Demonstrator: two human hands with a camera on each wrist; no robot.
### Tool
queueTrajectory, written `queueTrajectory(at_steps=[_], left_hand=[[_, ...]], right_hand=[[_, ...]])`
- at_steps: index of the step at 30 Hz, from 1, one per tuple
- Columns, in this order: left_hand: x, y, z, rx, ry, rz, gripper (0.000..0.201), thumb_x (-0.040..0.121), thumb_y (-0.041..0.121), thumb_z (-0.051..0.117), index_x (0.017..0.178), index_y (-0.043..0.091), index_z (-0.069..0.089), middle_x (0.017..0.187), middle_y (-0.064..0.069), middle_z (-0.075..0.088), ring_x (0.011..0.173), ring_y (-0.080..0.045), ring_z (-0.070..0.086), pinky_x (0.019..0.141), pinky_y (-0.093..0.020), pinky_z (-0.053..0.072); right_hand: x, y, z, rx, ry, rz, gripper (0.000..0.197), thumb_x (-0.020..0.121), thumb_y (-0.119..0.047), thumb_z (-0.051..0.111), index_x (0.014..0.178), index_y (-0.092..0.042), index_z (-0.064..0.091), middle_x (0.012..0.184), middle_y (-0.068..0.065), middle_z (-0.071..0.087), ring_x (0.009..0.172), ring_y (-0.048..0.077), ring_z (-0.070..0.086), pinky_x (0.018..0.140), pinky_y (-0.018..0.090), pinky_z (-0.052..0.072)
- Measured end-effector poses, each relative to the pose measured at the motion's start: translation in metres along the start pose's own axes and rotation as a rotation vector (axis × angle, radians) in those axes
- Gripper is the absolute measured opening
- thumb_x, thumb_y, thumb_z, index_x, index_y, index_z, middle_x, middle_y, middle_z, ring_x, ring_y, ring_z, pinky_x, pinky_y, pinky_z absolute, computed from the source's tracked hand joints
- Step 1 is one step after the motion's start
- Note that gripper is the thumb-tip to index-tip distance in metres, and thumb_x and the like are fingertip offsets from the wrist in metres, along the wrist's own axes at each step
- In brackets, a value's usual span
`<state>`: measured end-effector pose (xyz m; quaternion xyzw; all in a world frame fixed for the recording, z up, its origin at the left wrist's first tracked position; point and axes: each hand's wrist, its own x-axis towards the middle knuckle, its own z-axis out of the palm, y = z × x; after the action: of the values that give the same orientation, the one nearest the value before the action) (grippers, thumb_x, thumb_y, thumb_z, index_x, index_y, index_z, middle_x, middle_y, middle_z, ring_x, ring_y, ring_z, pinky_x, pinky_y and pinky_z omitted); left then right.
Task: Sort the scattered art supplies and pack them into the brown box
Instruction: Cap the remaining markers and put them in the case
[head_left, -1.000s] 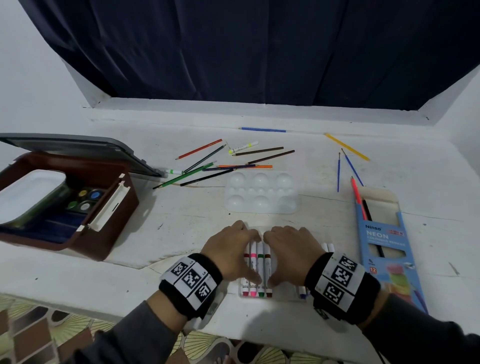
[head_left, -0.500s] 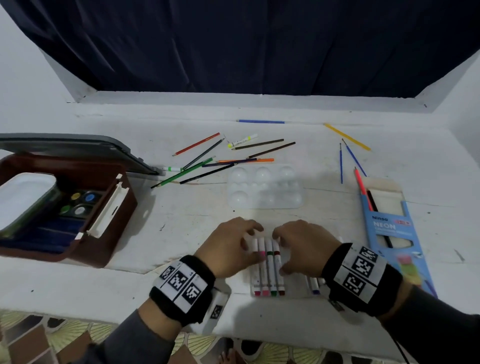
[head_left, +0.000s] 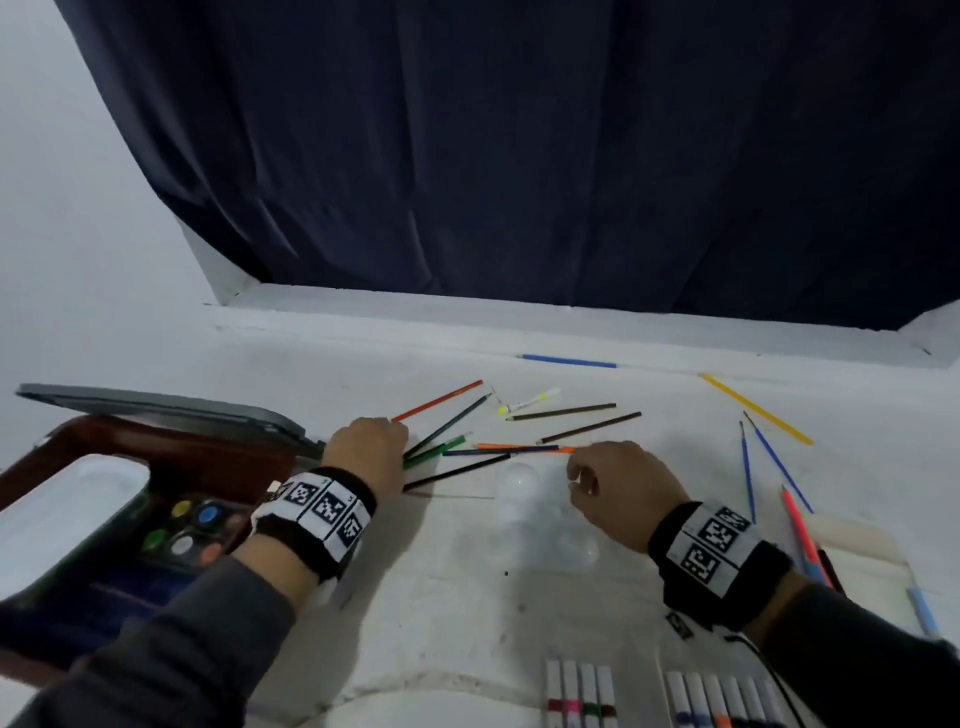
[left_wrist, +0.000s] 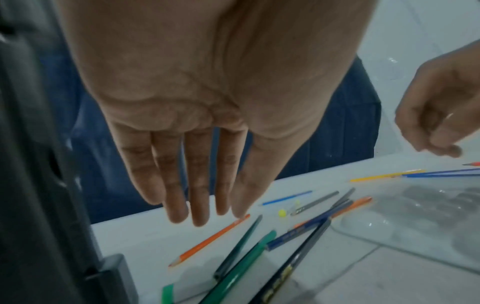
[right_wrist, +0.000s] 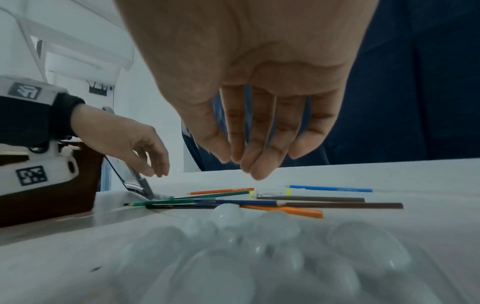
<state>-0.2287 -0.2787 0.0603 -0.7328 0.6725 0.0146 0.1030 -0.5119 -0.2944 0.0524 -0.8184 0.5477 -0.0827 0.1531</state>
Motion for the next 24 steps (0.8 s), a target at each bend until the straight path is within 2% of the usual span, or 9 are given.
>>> queueTrajectory(at_steps=[3, 5, 10, 14, 16, 19, 22, 24], left_hand=[[0.025, 0.004, 0.0, 0.138, -0.109, -0.031, 0.039, 0.092, 0.022, 0.055, 0.131, 0.017, 0.051, 0.129, -0.007, 0.055, 0.121, -0.027, 0.053, 0.099, -0.036, 0.046], [0.036, 0.005, 0.004, 0.135, -0.141, -0.077, 0.045, 0.09, 0.023, 0.058, 0.134, 0.019, 0.05, 0.129, -0.006, 0.054, 0.12, -0.027, 0.055, 0.1, -0.037, 0.046], [0.052, 0.013, 0.022, 0.097, -0.193, -0.204, 0.043, 0.094, 0.023, 0.052, 0.137, 0.022, 0.047, 0.133, -0.004, 0.054, 0.124, -0.029, 0.054, 0.101, -0.042, 0.044], [0.053, 0.012, 0.031, 0.098, -0.17, -0.233, 0.044, 0.097, 0.019, 0.045, 0.141, 0.023, 0.041, 0.137, -0.005, 0.052, 0.127, -0.03, 0.049, 0.101, -0.043, 0.043], [0.053, 0.01, 0.036, 0.099, -0.147, -0.212, 0.044, 0.098, 0.016, 0.044, 0.142, 0.022, 0.04, 0.138, -0.005, 0.05, 0.127, -0.03, 0.047, 0.101, -0.042, 0.043], [0.052, 0.008, 0.04, 0.118, -0.123, -0.183, 0.042, 0.099, 0.016, 0.043, 0.142, 0.021, 0.041, 0.138, -0.004, 0.051, 0.126, -0.028, 0.047, 0.103, -0.041, 0.041], [0.051, 0.008, 0.038, 0.15, -0.104, -0.147, 0.036, 0.099, 0.016, 0.043, 0.135, 0.022, 0.048, 0.132, -0.002, 0.054, 0.123, -0.026, 0.05, 0.104, -0.039, 0.039], [0.051, 0.012, 0.035, 0.155, -0.082, -0.111, 0.034, 0.098, 0.014, 0.044, 0.13, 0.022, 0.05, 0.129, -0.001, 0.055, 0.122, -0.025, 0.051, 0.103, -0.038, 0.038]], right_hand=[[0.049, 0.001, -0.003, -0.043, 0.007, -0.035, 0.01, 0.086, -0.028, 0.054, 0.09, -0.025, 0.062, 0.091, -0.006, 0.061, 0.088, 0.018, 0.055, 0.077, 0.03, 0.047], [0.08, 0.002, -0.003, -0.083, -0.011, -0.058, 0.01, 0.088, -0.027, 0.053, 0.094, -0.023, 0.06, 0.094, -0.004, 0.057, 0.09, 0.019, 0.053, 0.078, 0.031, 0.046], [0.147, 0.011, 0.015, -0.235, -0.089, -0.114, 0.028, 0.094, -0.023, 0.043, 0.121, -0.022, 0.052, 0.12, 0.0, 0.052, 0.113, 0.023, 0.049, 0.092, 0.037, 0.043], [0.176, 0.019, 0.031, -0.317, -0.168, -0.139, 0.038, 0.095, -0.017, 0.04, 0.132, -0.024, 0.047, 0.134, -0.001, 0.047, 0.123, 0.022, 0.046, 0.099, 0.04, 0.04], [0.183, 0.022, 0.037, -0.389, -0.202, -0.14, 0.037, 0.094, -0.015, 0.041, 0.129, -0.024, 0.05, 0.133, -0.001, 0.048, 0.121, 0.023, 0.049, 0.098, 0.041, 0.041], [0.186, 0.022, 0.035, -0.449, -0.187, -0.14, 0.029, 0.091, -0.008, 0.042, 0.113, -0.022, 0.056, 0.124, 0.003, 0.051, 0.114, 0.025, 0.053, 0.094, 0.04, 0.042], [0.184, 0.021, 0.026, -0.442, -0.176, -0.118, 0.026, 0.089, -0.003, 0.042, 0.103, -0.023, 0.055, 0.119, 0.003, 0.054, 0.111, 0.026, 0.056, 0.094, 0.037, 0.041], [0.18, 0.021, 0.021, -0.425, -0.174, -0.116, 0.023, 0.089, -0.004, 0.043, 0.097, -0.024, 0.048, 0.114, 0.002, 0.056, 0.107, 0.025, 0.058, 0.089, 0.036, 0.04]])
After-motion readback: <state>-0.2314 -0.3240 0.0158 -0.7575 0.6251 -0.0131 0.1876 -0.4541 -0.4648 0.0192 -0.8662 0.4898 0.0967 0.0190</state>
